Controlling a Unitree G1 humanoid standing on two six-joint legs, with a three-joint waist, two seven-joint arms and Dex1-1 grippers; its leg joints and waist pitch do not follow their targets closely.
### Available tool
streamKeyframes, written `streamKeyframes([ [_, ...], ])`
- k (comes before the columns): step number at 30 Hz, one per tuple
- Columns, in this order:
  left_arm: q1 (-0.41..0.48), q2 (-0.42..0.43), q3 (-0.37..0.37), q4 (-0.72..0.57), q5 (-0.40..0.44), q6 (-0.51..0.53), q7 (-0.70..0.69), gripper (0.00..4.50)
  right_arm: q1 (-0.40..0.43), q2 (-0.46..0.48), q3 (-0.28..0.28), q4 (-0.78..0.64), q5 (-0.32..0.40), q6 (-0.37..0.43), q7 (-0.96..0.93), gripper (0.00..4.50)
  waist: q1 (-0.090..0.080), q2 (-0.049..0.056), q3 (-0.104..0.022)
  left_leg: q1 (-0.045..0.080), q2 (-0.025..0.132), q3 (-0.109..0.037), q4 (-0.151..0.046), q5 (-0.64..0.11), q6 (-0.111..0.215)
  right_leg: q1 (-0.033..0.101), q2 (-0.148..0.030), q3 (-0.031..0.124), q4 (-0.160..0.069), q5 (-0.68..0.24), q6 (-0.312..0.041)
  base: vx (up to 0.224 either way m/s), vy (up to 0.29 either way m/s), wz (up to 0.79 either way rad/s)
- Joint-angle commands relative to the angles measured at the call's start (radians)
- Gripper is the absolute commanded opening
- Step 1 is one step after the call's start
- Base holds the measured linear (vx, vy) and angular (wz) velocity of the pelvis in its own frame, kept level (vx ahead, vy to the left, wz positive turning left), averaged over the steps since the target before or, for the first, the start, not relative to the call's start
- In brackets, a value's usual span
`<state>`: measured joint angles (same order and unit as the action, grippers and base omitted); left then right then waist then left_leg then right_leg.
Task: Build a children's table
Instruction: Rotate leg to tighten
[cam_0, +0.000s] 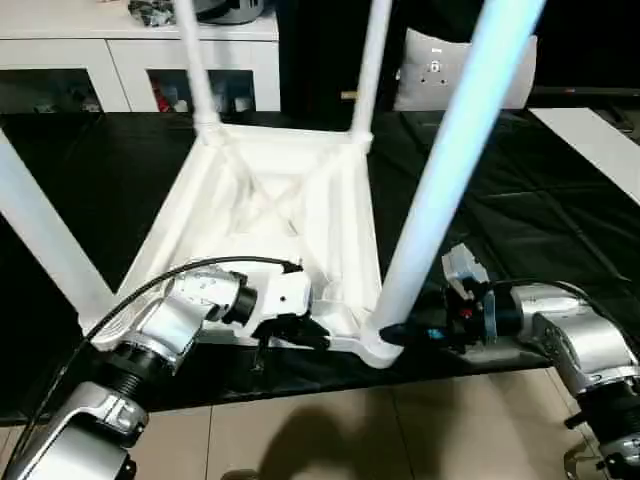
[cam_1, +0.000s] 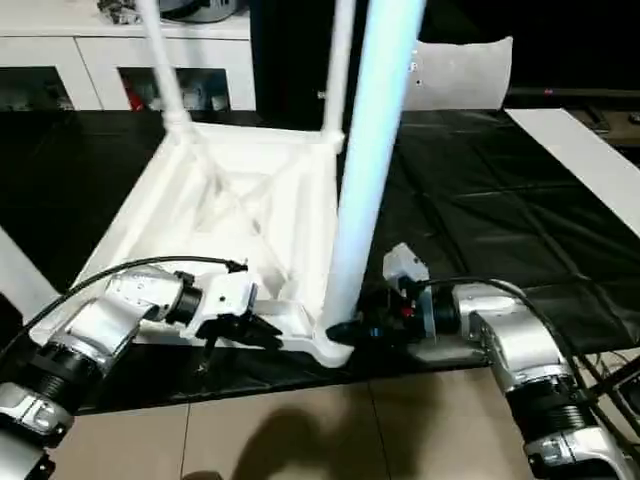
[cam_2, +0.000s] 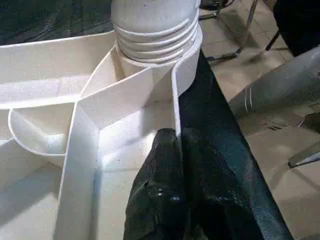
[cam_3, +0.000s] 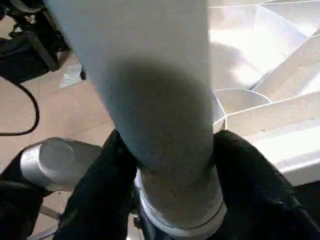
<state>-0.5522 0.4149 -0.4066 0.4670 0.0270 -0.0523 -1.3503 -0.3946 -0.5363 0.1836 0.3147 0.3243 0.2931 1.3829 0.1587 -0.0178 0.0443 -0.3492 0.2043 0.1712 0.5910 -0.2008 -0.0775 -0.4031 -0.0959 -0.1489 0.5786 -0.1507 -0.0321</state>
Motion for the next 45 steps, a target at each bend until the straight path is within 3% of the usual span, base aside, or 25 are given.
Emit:
streamKeyframes([
  [1, -0.003, -0.01, -0.039, -0.003, 0.009, -0.018, -0.033, 0.0, 0.004, -0.01, 0.014, -0.027, 0.015, 0.013, 0.025, 2.1, -0.005, -0.003, -0.064, 0.003, 0.042, -0.005, -0.07, -0.172, 0.038, 0.06, -0.074, 0.069, -0.063, -0.315, -0.139, 0.0, 0.0, 0.0],
  [4, 0.001, -0.013, -0.038, -0.001, 0.006, -0.02, -0.034, 0.0, 0.016, -0.012, 0.016, -0.03, 0.022, 0.023, 0.043, 2.03, -0.003, -0.009, -0.065, 0.002, 0.041, -0.005, -0.069, -0.16, 0.039, 0.06, -0.074, 0.068, -0.063, -0.323, -0.13, 0.0, 0.0, 0.0],
  [8, 0.019, -0.02, -0.023, -0.023, -0.014, 0.016, -0.024, 0.0, 0.037, 0.001, -0.003, -0.048, 0.059, 0.053, 0.046, 2.0, 0.003, -0.006, -0.066, 0.004, 0.043, -0.005, -0.069, -0.15, 0.042, 0.059, -0.074, 0.069, -0.061, -0.307, -0.133, 0.0, 0.0, 0.0],
  [12, 0.037, -0.049, 0.023, -0.067, -0.029, 0.129, 0.089, 0.0, 0.048, 0.073, -0.041, -0.05, 0.033, 0.077, -0.139, 2.0, -0.001, -0.004, -0.063, 0.003, 0.042, -0.006, -0.071, -0.175, 0.029, 0.059, -0.074, 0.067, -0.066, -0.331, -0.131, 0.0, 0.0, 0.0],
  [15, 0.047, -0.077, 0.045, -0.101, -0.025, 0.219, 0.171, 0.0, 0.011, 0.161, -0.056, 0.029, -0.037, 0.08, -0.345, 2.0, -0.02, -0.001, -0.054, 0.008, 0.034, -0.009, -0.075, -0.243, 0.0, 0.054, -0.076, 0.058, -0.088, -0.496, -0.078, 0.0, 0.0, 0.0],
  [17, 0.048, -0.098, 0.057, -0.109, -0.021, 0.26, 0.22, 0.0, -0.002, 0.2, -0.071, 0.049, -0.056, 0.104, -0.439, 1.99, -0.054, -0.001, -0.044, 0.01, 0.023, -0.019, -0.071, -0.319, -0.024, 0.056, -0.074, 0.029, -0.119, -0.656, 0.0, 0.0, 0.0, 0.0],
  [18, 0.047, -0.136, 0.078, -0.116, -0.011, 0.318, 0.302, 0.0, -0.022, 0.255, -0.092, 0.07, -0.093, 0.141, -0.596, 1.99, -0.063, -0.003, -0.045, 0.01, 0.02, -0.02, -0.068, -0.334, -0.025, 0.057, -0.073, 0.022, -0.126, -0.681, 0.023, 0.0, 0.0, 0.0],
  [19, 0.047, -0.136, 0.078, -0.116, -0.011, 0.318, 0.302, 0.0, -0.022, 0.255, -0.092, 0.07, -0.093, 0.141, -0.596, 1.99, -0.081, 0.002, -0.044, 0.015, 0.02, -0.024, -0.065, -0.354, -0.03, 0.055, -0.07, 0.01, -0.137, -0.692, 0.037, 0.0, 0.0, 0.0],
  [20, 0.045, -0.162, 0.092, -0.118, -0.01, 0.354, 0.348, 0.0, -0.033, 0.288, -0.108, 0.079, -0.109, 0.163, -0.685, 1.98, -0.096, 0.002, -0.045, 0.009, 0.02, -0.029, -0.064, -0.376, -0.025, 0.066, -0.071, -0.002, -0.143, -0.689, 0.059, 0.0, 0.0, 0.0],
  [21, 0.043, -0.182, 0.105, -0.125, -0.01, 0.39, 0.385, 0.0, -0.042, 0.315, -0.125, 0.084, -0.113, 0.185, -0.747, 1.98, -0.104, 0.013, -0.041, 0.016, 0.027, -0.031, -0.068, -0.408, -0.021, 0.064, -0.067, -0.011, -0.152, -0.689, 0.059, 0.0, 0.0, 0.0],
  [22, 0.037, -0.209, 0.122, -0.123, -0.008, 0.426, 0.437, 0.0, -0.054, 0.347, -0.151, 0.092, -0.106, 0.206, -0.812, 1.98, -0.124, 0.02, -0.047, 0.022, 0.041, -0.041, -0.073, -0.45, -0.019, 0.074, -0.072, -0.016, -0.148, -0.624, 0.04, 0.0, 0.0, 0.0],
  [23, 0.026, -0.232, 0.136, -0.118, -0.006, 0.456, 0.484, 0.0, -0.065, 0.376, -0.172, 0.098, -0.102, 0.215, -0.869, 1.98, -0.132, 0.029, -0.044, 0.016, 0.059, -0.055, -0.091, -0.515, -0.017, 0.085, -0.067, -0.015, -0.133, -0.561, 0.026, 0.0, 0.0, 0.0],
  [24, 0.014, -0.255, 0.149, -0.108, -0.001, 0.475, 0.533, 0.0, -0.076, 0.402, -0.184, 0.107, -0.099, 0.208, -0.908, 1.98, -0.138, 0.035, -0.042, 0.017, 0.079, -0.062, -0.111, -0.591, -0.019, 0.094, -0.066, -0.003, -0.103, -0.483, 0.004, 0.0, 0.0, 0.0],
  [25, 0.002, -0.278, 0.163, -0.102, 0.007, 0.497, 0.582, 0.0, -0.082, 0.427, -0.191, 0.11, -0.101, 0.201, -0.935, 1.98, -0.142, 0.032, -0.039, 0.015, 0.082, -0.061, -0.119, -0.621, -0.023, 0.093, -0.064, 0.006, -0.095, -0.461, -0.006, 0.0, 0.0, 0.0],
  [26, -0.012, -0.302, 0.176, -0.095, 0.009, 0.508, 0.618, 0.0, -0.084, 0.449, -0.182, 0.107, -0.106, 0.172, -0.935, 1.98, -0.141, 0.025, -0.037, 0.036, 0.065, -0.05, -0.106, -0.632, -0.034, 0.072, -0.071, 0.011, -0.111, -0.499, -0.019, 0.0, 0.0, 0.0],
  [27, -0.015, -0.307, 0.178, -0.094, 0.009, 0.51, 0.624, 0.0, -0.084, 0.454, -0.18, 0.106, -0.107, 0.166, -0.934, 2.31, -0.142, 0.016, -0.04, 0.045, 0.044, -0.041, -0.087, -0.588, -0.032, 0.059, -0.082, 0.009, -0.13, -0.547, -0.019, 0.0, 0.0, 0.0],
  [28, -0.019, -0.314, 0.183, -0.093, 0.008, 0.512, 0.635, 0.0, -0.083, 0.457, -0.17, 0.101, -0.117, 0.156, -0.933, 2.31, -0.138, 0.008, -0.039, 0.045, 0.013, -0.031, -0.06, -0.474, -0.016, 0.053, -0.092, -0.011, -0.158, -0.654, 0.005, 0.0, 0.0, 0.0],
  [29, -0.022, -0.317, 0.185, -0.091, 0.008, 0.51, 0.64, 0.0, -0.082, 0.456, -0.162, 0.097, -0.125, 0.149, -0.932, 2.51, -0.134, 0.006, -0.042, 0.03, 0.009, -0.029, -0.056, -0.387, 0.0, 0.065, -0.096, -0.014, -0.162, -0.67, 0.027, 0.0, 0.0, 0.0],
  [31, -0.023, -0.31, 0.175, -0.091, 0.014, 0.499, 0.633, 0.0, -0.077, 0.458, -0.168, 0.084, -0.115, 0.147, -0.926, 2.67, -0.128, 0.013, -0.048, 0.018, 0.022, -0.034, -0.068, -0.339, 0.01, 0.068, -0.088, -0.003, -0.148, -0.584, 0.018, 0.0, 0.0, 0.0],
  [33, -0.018, -0.297, 0.167, -0.099, 0.019, 0.493, 0.623, 0.0, -0.071, 0.455, -0.182, 0.057, -0.097, 0.141, -0.913, 2.85, -0.125, 0.011, -0.054, 0.008, 0.031, -0.035, -0.077, -0.293, 0.014, 0.073, -0.082, 0.01, -0.125, -0.469, -0.022, 0.0, 0.0, 0.0],
  [35, -0.01, -0.28, 0.159, -0.109, 0.023, 0.481, 0.613, 0.0, -0.062, 0.436, -0.187, 0.026, -0.086, 0.131, -0.883, 3.12, -0.115, 0.008, -0.064, -0.004, 0.037, -0.031, -0.076, -0.193, 0.03, 0.075, -0.079, 0.03, -0.093, -0.31, -0.085, 0.0, 0.0, 0.0],
  [37, -0.004, -0.258, 0.149, -0.112, 0.025, 0.454, 0.591, 0.0, -0.053, 0.406, -0.194, 0.004, -0.075, 0.114, -0.836, 3.18, -0.107, 0.001, -0.062, -0.006, 0.031, -0.023, -0.072, -0.157, 0.049, 0.069, -0.077, 0.04, -0.088, -0.314, -0.106, 0.0, 0.0, 0.0],
  [39, 0.001, -0.235, 0.136, -0.106, 0.031, 0.421, 0.566, 0.0, -0.046, 0.373, -0.199, -0.008, -0.067, 0.089, -0.787, 3.29, -0.091, 0.002, -0.072, -0.018, 0.026, -0.021, -0.064, -0.073, 0.069, 0.075, -0.077, 0.05, -0.068, -0.245, -0.121, 0.0, 0.0, 0.0],
  [41, 0.006, -0.194, 0.117, -0.087, 0.036, 0.373, 0.509, 0.0, -0.029, 0.299, -0.196, -0.042, -0.041, 0.059, -0.657, 3.6, -0.077, 0.002, -0.072, -0.016, 0.026, -0.015, -0.058, -0.023, 0.098, 0.071, -0.072, 0.054, -0.056, -0.162, -0.147, 0.0, 0.0, 0.0],
  [45, 0.008, -0.144, 0.09, -0.08, 0.033, 0.32, 0.423, 0.0, -0.01, 0.189, -0.158, -0.062, -0.046, 0.057, -0.498, 3.78, -0.057, -0.003, -0.067, -0.016, 0.026, -0.01, -0.056, -0.036, 0.109, 0.069, -0.069, 0.057, -0.056, -0.207, -0.122, 0.0, 0.0, 0.0],
])
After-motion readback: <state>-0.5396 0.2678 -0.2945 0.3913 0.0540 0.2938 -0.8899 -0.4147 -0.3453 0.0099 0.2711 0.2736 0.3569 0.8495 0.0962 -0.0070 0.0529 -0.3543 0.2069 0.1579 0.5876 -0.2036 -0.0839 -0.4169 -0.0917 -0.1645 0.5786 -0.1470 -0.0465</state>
